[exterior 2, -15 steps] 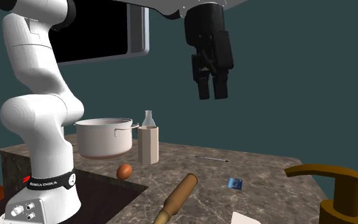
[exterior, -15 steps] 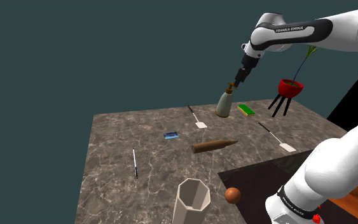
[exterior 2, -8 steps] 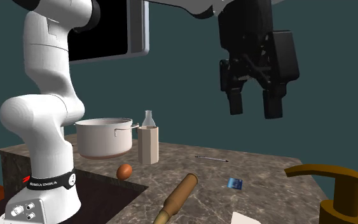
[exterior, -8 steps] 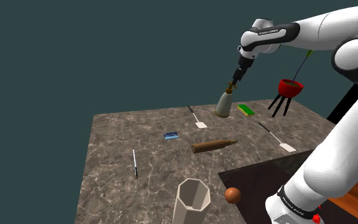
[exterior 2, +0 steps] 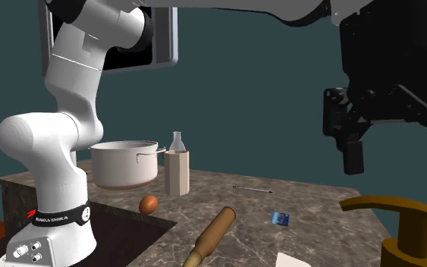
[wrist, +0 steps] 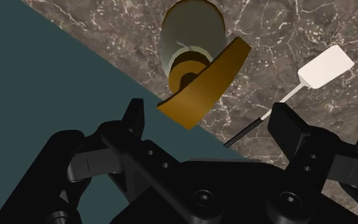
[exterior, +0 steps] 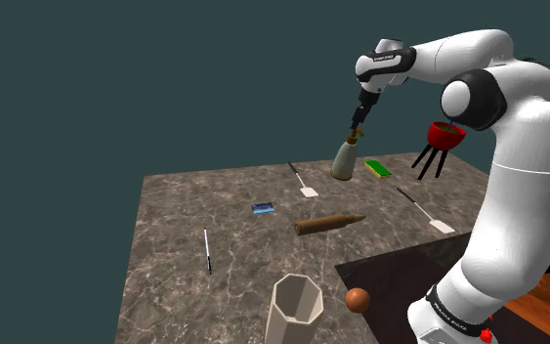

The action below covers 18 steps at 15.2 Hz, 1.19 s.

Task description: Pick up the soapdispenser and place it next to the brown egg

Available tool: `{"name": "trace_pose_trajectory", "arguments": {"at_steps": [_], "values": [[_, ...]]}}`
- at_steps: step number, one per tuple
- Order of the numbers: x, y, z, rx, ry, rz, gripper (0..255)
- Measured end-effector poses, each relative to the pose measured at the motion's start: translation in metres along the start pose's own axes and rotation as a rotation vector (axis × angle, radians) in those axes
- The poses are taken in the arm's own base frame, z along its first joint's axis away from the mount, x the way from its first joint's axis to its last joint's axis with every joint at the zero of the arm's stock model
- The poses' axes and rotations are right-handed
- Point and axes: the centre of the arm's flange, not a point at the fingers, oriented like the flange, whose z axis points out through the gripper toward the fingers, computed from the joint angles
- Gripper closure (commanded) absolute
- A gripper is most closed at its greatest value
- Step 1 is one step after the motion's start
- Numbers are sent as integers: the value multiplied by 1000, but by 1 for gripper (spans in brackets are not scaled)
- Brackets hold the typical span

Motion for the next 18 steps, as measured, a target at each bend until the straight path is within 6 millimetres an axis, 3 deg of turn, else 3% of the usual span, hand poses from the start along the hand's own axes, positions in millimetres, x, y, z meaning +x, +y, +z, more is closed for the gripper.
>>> {"name": "trace_pose_trajectory", "arguments": {"at_steps": [3,9,15,16,18], "values": [[6,13,14,-2,-2,-6,0],[5,15,43,-2,-2,-7,0],[6,14,47,-2,-2,-7,0],[6,14,47,-2,-2,-7,255],[6,14,47,-2,-2,-7,255]]}}
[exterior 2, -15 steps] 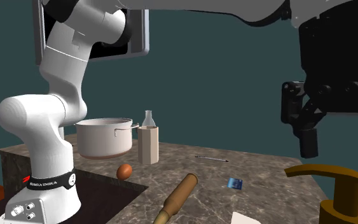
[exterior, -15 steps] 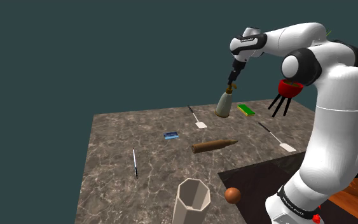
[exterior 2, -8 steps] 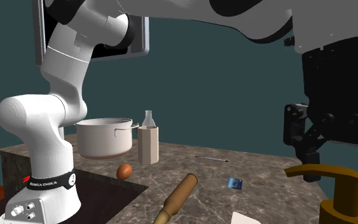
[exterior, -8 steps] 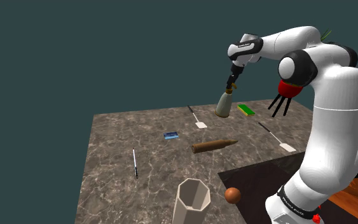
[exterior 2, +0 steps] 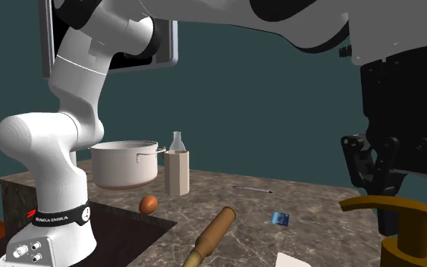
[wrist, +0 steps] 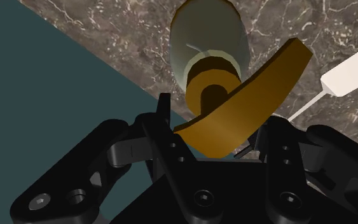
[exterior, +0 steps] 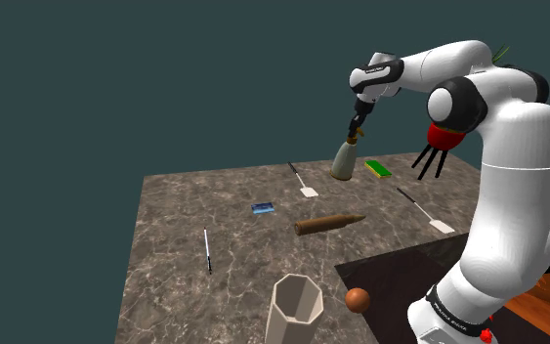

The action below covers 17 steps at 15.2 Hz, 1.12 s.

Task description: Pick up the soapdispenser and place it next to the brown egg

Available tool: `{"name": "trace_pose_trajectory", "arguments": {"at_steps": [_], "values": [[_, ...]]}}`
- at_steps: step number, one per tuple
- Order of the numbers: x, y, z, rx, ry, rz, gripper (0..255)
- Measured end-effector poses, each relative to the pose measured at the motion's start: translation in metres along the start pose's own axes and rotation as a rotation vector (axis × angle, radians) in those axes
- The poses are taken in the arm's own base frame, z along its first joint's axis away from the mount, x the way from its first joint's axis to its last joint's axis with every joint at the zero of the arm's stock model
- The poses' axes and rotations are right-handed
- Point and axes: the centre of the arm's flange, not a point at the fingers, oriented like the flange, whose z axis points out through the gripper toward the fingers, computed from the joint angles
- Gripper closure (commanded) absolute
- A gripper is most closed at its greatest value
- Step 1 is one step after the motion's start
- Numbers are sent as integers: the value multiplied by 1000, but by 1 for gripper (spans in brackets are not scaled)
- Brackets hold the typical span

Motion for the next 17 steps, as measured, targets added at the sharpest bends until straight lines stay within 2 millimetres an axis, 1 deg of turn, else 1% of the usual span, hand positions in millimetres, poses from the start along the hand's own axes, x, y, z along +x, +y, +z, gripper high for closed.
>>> {"name": "trace_pose_trajectory", "arguments": {"at_steps": [9,17], "values": [[1,0,-3,0,0,0,255],[4,4,-41,0,0,0,255]]}}
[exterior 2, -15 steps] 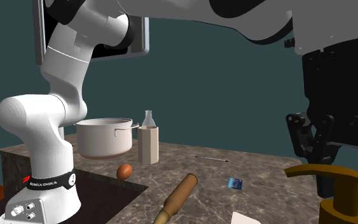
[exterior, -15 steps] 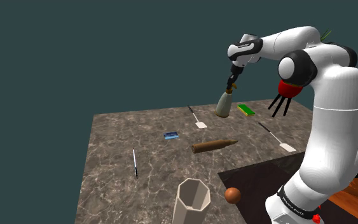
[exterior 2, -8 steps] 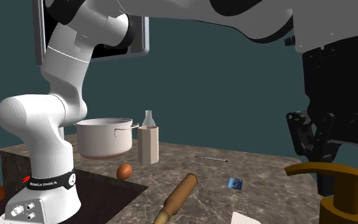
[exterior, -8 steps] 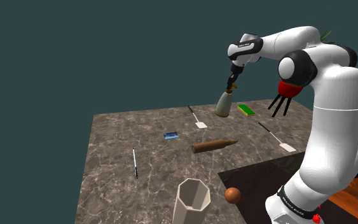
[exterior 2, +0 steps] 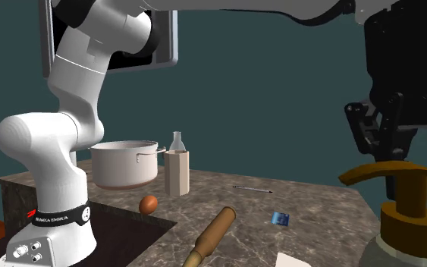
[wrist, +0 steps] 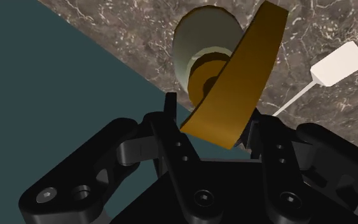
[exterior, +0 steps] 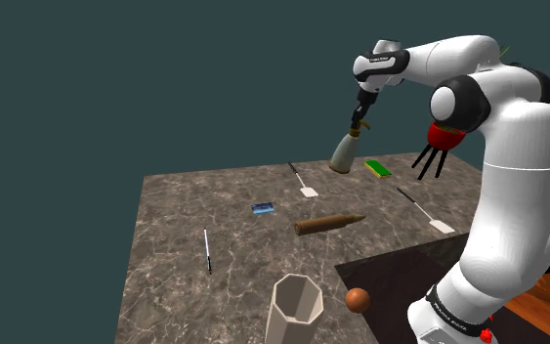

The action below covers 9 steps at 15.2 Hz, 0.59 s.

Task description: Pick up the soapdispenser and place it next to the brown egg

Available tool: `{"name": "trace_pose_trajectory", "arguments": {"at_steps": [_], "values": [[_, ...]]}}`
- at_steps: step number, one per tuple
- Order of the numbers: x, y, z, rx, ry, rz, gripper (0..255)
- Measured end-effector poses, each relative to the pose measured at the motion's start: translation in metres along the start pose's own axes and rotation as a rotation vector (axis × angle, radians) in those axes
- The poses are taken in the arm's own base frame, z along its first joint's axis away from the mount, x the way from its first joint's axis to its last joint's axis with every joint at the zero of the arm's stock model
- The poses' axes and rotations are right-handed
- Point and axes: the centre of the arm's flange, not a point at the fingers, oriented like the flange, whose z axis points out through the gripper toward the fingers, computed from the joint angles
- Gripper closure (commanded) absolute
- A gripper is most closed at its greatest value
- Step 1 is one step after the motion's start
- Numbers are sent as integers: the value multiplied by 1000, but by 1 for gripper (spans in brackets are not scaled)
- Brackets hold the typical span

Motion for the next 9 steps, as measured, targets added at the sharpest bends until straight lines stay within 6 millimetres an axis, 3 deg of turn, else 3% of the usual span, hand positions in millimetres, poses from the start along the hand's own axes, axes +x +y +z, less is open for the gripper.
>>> {"name": "trace_pose_trajectory", "arguments": {"at_steps": [9], "values": [[4,3,-46,0,0,0,255]]}}
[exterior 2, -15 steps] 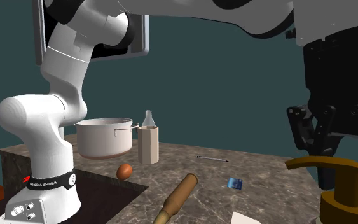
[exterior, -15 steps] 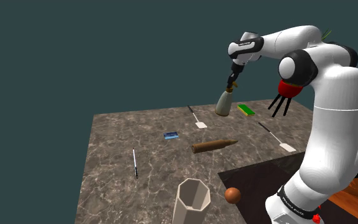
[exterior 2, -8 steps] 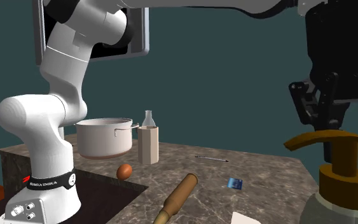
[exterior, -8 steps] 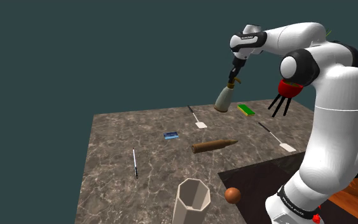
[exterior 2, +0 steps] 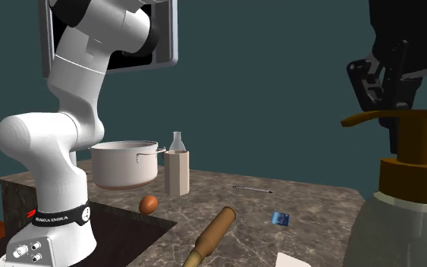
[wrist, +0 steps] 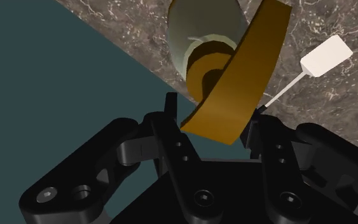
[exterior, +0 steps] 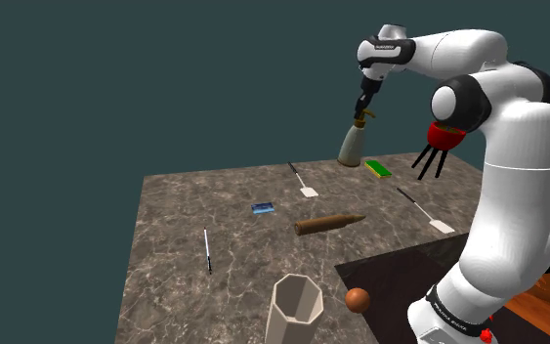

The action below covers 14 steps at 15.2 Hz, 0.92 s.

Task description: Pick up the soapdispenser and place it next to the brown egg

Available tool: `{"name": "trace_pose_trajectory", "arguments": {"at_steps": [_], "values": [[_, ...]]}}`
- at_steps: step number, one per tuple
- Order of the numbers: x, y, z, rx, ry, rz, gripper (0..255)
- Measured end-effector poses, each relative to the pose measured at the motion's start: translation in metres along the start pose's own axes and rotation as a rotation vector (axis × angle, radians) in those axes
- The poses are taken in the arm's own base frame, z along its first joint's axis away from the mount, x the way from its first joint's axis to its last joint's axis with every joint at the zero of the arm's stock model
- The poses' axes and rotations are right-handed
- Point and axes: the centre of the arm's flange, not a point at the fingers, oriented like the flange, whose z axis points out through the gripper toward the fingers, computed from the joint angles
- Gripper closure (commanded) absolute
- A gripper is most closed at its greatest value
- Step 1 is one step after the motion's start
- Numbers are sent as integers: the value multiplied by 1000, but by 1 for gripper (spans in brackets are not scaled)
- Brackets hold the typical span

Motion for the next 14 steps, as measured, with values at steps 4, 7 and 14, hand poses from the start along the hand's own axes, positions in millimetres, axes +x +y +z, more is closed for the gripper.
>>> {"name": "trace_pose_trajectory", "arguments": {"at_steps": [4,7,14], "values": [[1,1,-23,0,0,0,255],[2,1,-38,0,0,0,255],[-26,-67,-66,1,-1,0,255]]}}
